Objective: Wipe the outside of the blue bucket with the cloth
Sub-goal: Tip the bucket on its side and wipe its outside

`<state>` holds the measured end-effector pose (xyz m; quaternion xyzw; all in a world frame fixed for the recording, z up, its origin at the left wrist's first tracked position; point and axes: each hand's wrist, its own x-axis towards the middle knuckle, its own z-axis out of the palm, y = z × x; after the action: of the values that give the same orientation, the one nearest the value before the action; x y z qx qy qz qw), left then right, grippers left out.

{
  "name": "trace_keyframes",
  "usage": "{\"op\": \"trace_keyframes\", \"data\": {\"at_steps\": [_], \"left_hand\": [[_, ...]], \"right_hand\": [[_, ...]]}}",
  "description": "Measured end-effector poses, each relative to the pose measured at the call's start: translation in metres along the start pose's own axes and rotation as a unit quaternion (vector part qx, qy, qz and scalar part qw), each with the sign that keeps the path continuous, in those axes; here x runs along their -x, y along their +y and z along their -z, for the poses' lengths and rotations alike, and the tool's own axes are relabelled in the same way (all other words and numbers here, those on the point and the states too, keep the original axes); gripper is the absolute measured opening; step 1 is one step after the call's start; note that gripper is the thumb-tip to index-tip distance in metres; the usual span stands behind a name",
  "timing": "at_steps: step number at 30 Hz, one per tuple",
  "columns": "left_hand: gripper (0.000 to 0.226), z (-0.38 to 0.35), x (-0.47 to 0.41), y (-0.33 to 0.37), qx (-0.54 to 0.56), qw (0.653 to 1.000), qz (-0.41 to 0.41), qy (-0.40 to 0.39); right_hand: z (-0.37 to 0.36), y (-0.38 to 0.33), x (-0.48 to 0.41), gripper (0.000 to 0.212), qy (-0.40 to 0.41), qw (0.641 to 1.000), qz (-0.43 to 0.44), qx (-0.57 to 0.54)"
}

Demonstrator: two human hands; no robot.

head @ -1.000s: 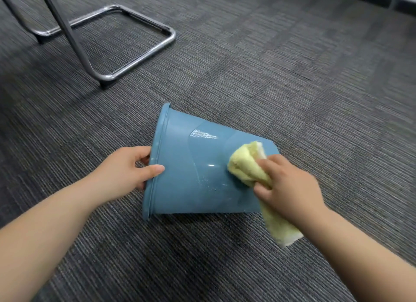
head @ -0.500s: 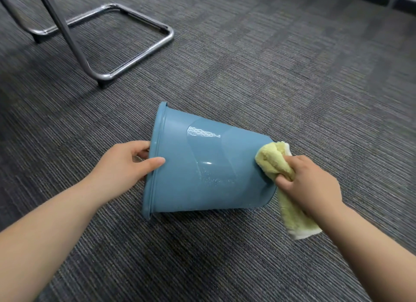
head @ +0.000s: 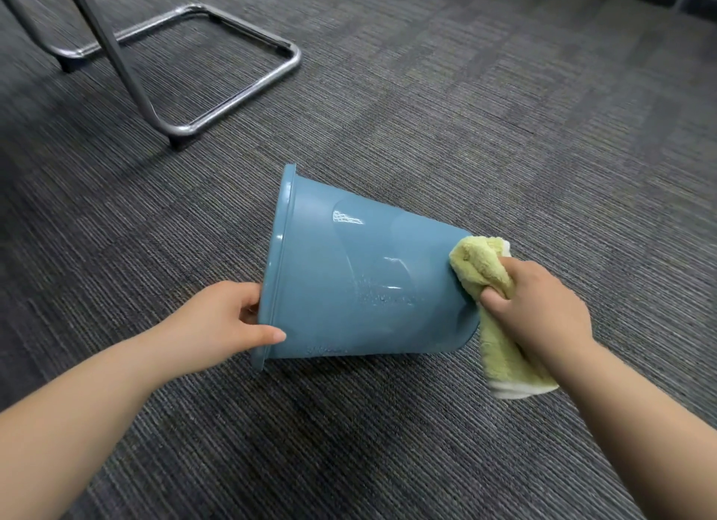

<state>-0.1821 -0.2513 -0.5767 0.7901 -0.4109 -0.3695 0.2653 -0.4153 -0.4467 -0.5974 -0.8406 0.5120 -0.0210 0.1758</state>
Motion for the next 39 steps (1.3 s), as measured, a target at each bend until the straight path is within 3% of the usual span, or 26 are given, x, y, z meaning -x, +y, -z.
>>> {"op": "trace_keyframes", "data": {"at_steps": [3, 12, 15, 20, 25, 29, 33, 37, 39], "left_hand": [[0.032, -0.002, 0.000, 0.001, 0.070, 0.997, -0.002, 0.018], [0.016, 0.004, 0.005, 0.030, 0.271, 0.962, -0.013, 0.032], [0.008, 0.003, 0.005, 0.033, 0.264, 0.965, -0.004, 0.013], [0.013, 0.003, 0.007, 0.030, 0.234, 0.972, 0.002, 0.019], [0.023, -0.001, 0.008, 0.034, 0.237, 0.972, -0.009, 0.005], [0.019, -0.002, 0.008, 0.040, 0.191, 0.981, -0.040, -0.015], [0.012, 0.000, 0.007, 0.039, 0.144, 0.988, -0.050, 0.000], [0.014, 0.006, 0.008, 0.032, 0.139, 0.990, -0.036, 0.006], [0.015, 0.006, 0.007, 0.031, 0.148, 0.989, -0.031, 0.010]], "right_hand": [[0.008, 0.000, 0.002, 0.021, 0.008, 1.000, -0.009, -0.006], [0.048, -0.015, 0.012, 0.026, 0.062, 0.994, 0.016, -0.083], [0.053, -0.020, 0.013, 0.026, 0.041, 0.995, 0.029, -0.088], [0.044, -0.026, 0.015, 0.046, -0.012, 0.996, 0.044, -0.071], [0.040, -0.036, 0.007, 0.046, -0.072, 0.991, 0.089, -0.069], [0.039, -0.059, -0.001, 0.044, -0.060, 0.987, 0.138, -0.061], [0.041, -0.084, 0.003, 0.040, -0.033, 0.975, 0.221, -0.001], [0.037, -0.102, 0.024, 0.023, -0.043, 0.933, 0.353, 0.051], [0.036, -0.103, 0.023, 0.023, -0.052, 0.931, 0.358, 0.050]]}}
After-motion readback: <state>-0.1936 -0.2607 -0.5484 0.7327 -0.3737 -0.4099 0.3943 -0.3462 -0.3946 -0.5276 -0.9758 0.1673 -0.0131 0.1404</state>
